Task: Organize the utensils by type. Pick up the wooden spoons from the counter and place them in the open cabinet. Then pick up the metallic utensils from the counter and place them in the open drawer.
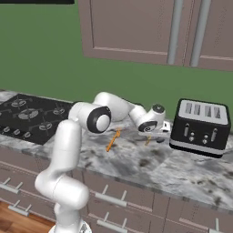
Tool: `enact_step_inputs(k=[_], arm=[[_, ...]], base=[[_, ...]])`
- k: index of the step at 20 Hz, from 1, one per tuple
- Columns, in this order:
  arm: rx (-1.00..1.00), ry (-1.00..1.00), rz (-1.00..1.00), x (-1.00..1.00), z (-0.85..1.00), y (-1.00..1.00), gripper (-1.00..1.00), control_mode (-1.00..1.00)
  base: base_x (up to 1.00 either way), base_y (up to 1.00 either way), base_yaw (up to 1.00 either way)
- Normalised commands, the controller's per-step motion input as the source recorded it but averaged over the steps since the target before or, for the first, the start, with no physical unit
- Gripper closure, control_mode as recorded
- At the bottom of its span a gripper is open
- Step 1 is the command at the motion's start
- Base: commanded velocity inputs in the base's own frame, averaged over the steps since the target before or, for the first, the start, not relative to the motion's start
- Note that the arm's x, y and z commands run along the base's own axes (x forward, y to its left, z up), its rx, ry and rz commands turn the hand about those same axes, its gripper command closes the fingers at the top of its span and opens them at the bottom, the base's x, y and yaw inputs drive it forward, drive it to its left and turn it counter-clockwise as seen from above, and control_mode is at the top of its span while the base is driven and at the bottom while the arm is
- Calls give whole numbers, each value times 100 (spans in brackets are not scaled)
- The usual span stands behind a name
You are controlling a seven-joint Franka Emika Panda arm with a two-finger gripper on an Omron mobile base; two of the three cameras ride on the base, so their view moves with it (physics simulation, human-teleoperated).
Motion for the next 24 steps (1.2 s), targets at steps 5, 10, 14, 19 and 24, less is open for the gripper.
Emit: enact_step_inputs(k=[5,10,14,19,24], arm=[[0,6,1,0,-53,58,100,-100],[0,8,10,-2,-50,100,100,-100],[5,4,17,-25,-26,78,100,-100],[5,-4,21,-40,-1,57,100,-100],[0,-32,11,-50,74,41,100,-100]], base=[[0,0,0],[0,0,0],[0,0,0],[0,0,0],[0,0,0]])
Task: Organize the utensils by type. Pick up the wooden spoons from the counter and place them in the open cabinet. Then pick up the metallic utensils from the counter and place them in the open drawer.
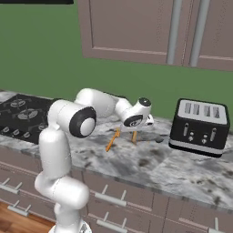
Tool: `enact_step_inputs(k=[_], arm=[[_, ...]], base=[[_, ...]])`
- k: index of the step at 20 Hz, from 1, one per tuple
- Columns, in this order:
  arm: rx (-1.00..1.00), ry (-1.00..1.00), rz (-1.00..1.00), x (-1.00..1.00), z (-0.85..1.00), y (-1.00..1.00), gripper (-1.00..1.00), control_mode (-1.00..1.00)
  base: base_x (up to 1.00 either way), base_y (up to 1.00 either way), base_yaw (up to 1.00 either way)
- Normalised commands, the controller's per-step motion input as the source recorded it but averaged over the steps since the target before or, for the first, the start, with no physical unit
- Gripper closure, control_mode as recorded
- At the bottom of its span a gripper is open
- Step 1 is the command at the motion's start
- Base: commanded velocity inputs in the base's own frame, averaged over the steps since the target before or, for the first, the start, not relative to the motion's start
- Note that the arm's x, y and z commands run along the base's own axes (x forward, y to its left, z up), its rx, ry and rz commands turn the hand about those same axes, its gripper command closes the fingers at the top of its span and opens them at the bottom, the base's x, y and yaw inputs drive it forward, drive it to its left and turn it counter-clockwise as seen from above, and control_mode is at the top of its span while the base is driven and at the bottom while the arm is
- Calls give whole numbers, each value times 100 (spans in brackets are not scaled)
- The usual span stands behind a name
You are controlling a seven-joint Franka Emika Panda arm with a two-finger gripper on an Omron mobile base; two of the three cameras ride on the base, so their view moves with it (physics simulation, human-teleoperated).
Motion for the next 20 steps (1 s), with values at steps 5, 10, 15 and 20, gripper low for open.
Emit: enact_step_inputs(k=[5,10,15,20], arm=[[0,-31,2,-76,90,6,100,-100],[1,-14,1,-97,83,4,100,-100],[-1,-2,14,-65,98,26,100,-100],[-10,-1,28,-90,58,50,100,-100]], base=[[0,0,0],[0,0,0],[0,0,0],[0,0,0]])
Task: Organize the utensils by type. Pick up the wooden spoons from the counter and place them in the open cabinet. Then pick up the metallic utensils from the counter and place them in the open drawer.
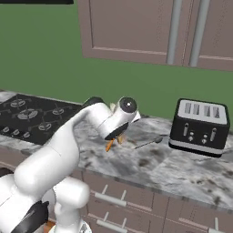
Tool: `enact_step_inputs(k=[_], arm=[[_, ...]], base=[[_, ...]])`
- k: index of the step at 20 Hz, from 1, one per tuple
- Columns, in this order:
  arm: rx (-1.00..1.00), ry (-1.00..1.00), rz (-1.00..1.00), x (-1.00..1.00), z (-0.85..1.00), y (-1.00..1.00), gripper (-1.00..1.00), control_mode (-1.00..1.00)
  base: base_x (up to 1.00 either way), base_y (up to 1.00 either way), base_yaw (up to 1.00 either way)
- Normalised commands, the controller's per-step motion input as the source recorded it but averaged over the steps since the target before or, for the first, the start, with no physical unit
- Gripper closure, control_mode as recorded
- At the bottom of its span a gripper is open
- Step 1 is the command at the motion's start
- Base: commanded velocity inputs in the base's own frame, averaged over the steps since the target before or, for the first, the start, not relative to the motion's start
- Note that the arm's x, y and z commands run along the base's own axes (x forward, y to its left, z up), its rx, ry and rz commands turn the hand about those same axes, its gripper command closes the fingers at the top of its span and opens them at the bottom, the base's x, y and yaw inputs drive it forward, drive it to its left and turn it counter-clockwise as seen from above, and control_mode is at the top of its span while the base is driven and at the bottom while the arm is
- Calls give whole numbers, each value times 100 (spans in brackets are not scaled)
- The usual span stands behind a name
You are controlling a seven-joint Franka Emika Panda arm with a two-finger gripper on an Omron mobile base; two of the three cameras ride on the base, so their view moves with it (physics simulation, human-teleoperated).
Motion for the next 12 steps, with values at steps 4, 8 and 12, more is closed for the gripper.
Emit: enact_step_inputs(k=[4,8,12], arm=[[-19,-6,27,-100,28,56,100,-100],[-31,0,31,-78,15,66,100,-100],[-42,0,27,-44,1,72,100,-100]], base=[[0,0,0],[0,0,0],[0,0,0]])
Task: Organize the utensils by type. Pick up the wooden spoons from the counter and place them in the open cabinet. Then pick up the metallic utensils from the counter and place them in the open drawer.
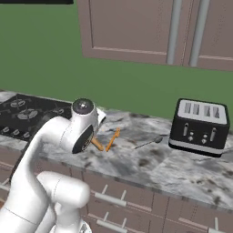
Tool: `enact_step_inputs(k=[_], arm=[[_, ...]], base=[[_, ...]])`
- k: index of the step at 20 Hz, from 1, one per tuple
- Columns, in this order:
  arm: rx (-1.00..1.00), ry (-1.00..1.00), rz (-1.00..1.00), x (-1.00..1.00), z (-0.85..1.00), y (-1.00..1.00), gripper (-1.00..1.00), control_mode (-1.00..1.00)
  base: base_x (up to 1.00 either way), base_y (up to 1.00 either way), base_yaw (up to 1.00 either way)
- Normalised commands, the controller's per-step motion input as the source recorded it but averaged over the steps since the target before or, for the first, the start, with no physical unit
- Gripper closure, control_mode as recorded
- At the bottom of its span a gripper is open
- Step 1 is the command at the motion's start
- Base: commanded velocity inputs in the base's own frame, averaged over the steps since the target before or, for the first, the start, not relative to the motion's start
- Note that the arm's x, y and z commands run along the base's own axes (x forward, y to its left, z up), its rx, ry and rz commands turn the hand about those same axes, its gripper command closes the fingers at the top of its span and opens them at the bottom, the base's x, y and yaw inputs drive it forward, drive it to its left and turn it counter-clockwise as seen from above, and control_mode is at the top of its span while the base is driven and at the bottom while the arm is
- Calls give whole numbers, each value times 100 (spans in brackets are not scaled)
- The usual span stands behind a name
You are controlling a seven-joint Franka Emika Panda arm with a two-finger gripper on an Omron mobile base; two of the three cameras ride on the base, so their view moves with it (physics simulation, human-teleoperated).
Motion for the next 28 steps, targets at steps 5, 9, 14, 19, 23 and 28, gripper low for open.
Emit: enact_step_inputs(k=[5,9,14,19,23,28], arm=[[-40,-3,24,-60,19,45,100,-100],[-21,-24,16,-77,41,5,100,-100],[-2,-17,4,-21,18,0,100,-100],[-1,-3,4,0,0,0,100,-100],[0,0,0,0,0,0,100,100],[0,0,0,0,0,0,100,100]], base=[[0,0,0],[0,0,0],[0,0,0],[0,0,0],[-1,11,8],[-12,49,24]])
